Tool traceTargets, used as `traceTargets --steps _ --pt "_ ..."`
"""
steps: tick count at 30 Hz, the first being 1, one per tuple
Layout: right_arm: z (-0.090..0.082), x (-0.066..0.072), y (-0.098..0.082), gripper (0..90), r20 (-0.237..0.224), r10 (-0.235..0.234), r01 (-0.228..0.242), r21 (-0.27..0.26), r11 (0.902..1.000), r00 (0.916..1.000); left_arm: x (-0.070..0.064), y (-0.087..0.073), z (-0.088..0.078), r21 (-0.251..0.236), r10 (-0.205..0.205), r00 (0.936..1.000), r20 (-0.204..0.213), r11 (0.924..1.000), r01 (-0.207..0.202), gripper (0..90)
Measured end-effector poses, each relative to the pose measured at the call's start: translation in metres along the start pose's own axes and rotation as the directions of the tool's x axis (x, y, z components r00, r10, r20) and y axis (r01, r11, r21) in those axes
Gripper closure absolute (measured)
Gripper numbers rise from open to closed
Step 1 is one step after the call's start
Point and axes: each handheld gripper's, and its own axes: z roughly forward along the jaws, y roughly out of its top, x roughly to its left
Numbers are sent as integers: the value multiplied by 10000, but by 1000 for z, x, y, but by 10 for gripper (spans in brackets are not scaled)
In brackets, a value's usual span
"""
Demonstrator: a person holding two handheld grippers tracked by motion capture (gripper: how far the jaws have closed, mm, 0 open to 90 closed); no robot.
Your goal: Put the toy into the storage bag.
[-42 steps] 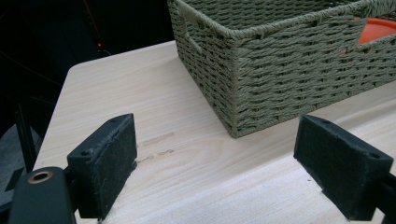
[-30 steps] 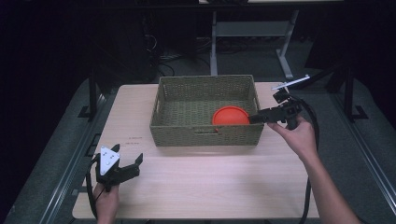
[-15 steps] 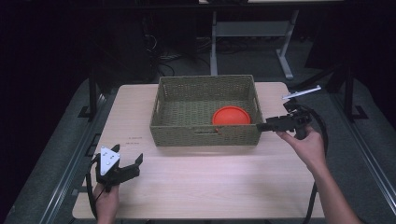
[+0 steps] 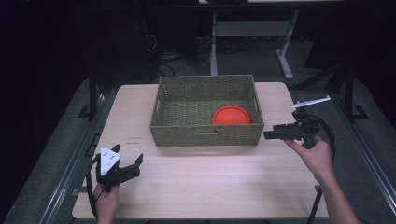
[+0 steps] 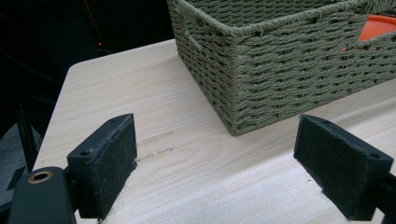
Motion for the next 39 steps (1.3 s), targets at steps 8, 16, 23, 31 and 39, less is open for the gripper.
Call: traceTargets --steps 8,16,23,31,39 --pt "-2 -5 -15 273 -34 131 -131 -8 9999 9999 -1 0 0 34 56 10000 15 10000 -56 128" --pt "-5 -13 -34 267 -2 291 -291 -60 9996 9996 -1 0 0 24 56 10000 10 10000 -56 128" --pt "-5 -18 -48 263 -21 473 -473 -35 9989 9989 -1 0 1 39 38 10000 28 10000 -38 128" --pt "-11 -23 -65 262 159 611 -610 -34 9981 9980 -2 0 1 6 58 10000 45 10000 -58 128" --pt "-15 -27 -82 262 109 904 -901 -240 9956 9958 -2 0 1 -2 75 10000 44 10000 -75 128"
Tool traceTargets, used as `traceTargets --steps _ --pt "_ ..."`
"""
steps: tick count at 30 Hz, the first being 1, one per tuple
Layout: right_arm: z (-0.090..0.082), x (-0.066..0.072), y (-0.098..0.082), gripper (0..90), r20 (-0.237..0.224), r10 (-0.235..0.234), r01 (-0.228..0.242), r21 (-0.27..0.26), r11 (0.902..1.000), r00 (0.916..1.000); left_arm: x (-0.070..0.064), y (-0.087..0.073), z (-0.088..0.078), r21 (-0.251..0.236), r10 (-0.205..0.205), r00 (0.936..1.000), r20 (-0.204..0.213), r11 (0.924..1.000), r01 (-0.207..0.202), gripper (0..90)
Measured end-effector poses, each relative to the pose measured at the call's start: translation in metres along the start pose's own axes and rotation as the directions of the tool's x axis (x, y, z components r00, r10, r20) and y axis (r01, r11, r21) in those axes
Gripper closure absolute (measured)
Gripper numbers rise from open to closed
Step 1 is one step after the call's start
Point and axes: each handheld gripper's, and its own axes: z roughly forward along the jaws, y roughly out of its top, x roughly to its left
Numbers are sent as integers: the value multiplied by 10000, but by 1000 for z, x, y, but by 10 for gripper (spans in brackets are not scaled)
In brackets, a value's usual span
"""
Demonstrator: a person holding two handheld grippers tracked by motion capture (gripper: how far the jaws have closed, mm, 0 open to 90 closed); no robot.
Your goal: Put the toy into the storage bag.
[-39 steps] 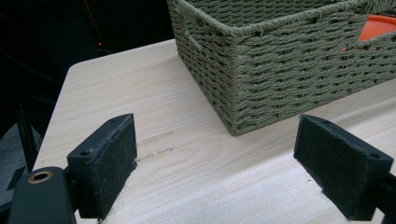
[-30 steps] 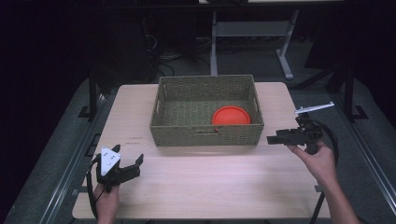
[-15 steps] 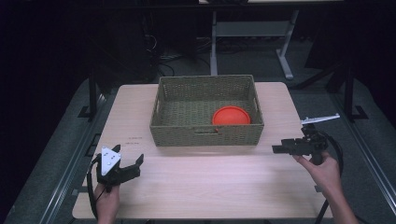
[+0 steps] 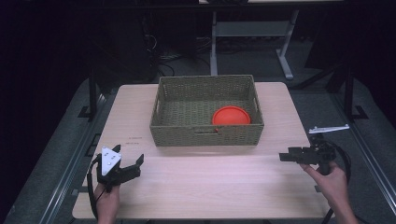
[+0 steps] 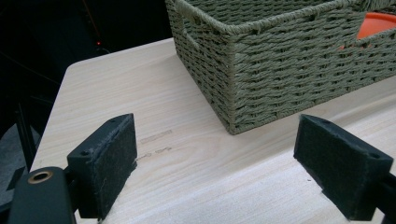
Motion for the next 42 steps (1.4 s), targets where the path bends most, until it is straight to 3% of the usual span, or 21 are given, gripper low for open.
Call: traceTargets --steps 4,20,29,34,42 --pt "0 -1 -11 262 0 84 -84 -39 10000 10000 -1 0 0 34 -13 10000 18 10000 13 128" --pt "0 10 -50 252 220 -390 393 -135 9991 9990 -2 0 0 63 58 10000 26 10000 -59 128" --pt "-3 10 -73 251 60 -187 192 -1008 9947 9998 -2 0 -1 -4 49 10000 49 10000 -49 128" --pt "-3 5 -88 251 -46 -21 13 -1811 9835 10000 -2 0 1 30 4 9999 111 10000 -4 128" --pt "3 8 -99 237 -345 -143 79 -1772 9841 9993 -4 2 5 118 185 9997 168 9998 -187 128"
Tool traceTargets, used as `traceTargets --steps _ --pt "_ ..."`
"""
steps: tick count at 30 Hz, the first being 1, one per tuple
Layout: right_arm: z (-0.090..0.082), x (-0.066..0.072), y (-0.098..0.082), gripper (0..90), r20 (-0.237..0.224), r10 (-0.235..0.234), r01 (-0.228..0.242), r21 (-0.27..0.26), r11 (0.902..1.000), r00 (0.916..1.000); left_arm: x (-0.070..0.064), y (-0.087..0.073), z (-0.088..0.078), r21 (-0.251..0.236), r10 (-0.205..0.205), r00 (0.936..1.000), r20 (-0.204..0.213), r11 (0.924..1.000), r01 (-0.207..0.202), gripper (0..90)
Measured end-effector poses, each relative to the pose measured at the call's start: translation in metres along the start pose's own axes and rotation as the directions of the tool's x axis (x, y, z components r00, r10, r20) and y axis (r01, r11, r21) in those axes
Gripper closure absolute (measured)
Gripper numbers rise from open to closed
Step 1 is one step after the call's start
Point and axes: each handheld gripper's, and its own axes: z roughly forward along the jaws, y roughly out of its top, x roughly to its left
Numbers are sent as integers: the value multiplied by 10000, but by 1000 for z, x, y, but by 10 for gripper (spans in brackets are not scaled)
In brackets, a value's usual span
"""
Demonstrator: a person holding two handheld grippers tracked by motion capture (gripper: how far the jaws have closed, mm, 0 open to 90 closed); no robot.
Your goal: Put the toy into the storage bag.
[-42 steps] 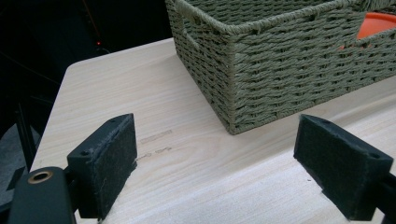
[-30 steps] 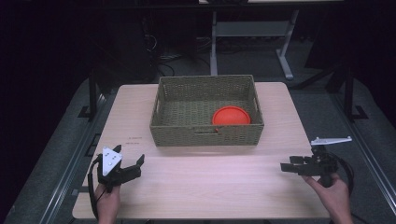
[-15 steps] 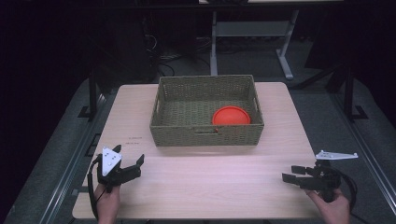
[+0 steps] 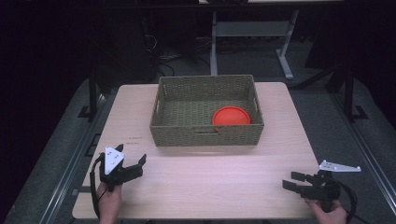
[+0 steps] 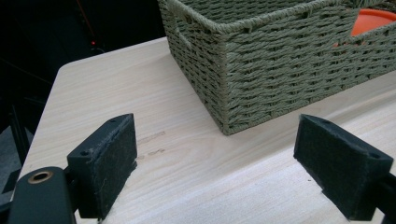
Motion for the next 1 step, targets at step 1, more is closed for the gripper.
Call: traceTargets --steps 1 --pt "0 0 0 237 0 0 0 0 10000 10000 0 0 0 0 0 10000 0 10000 0 128"
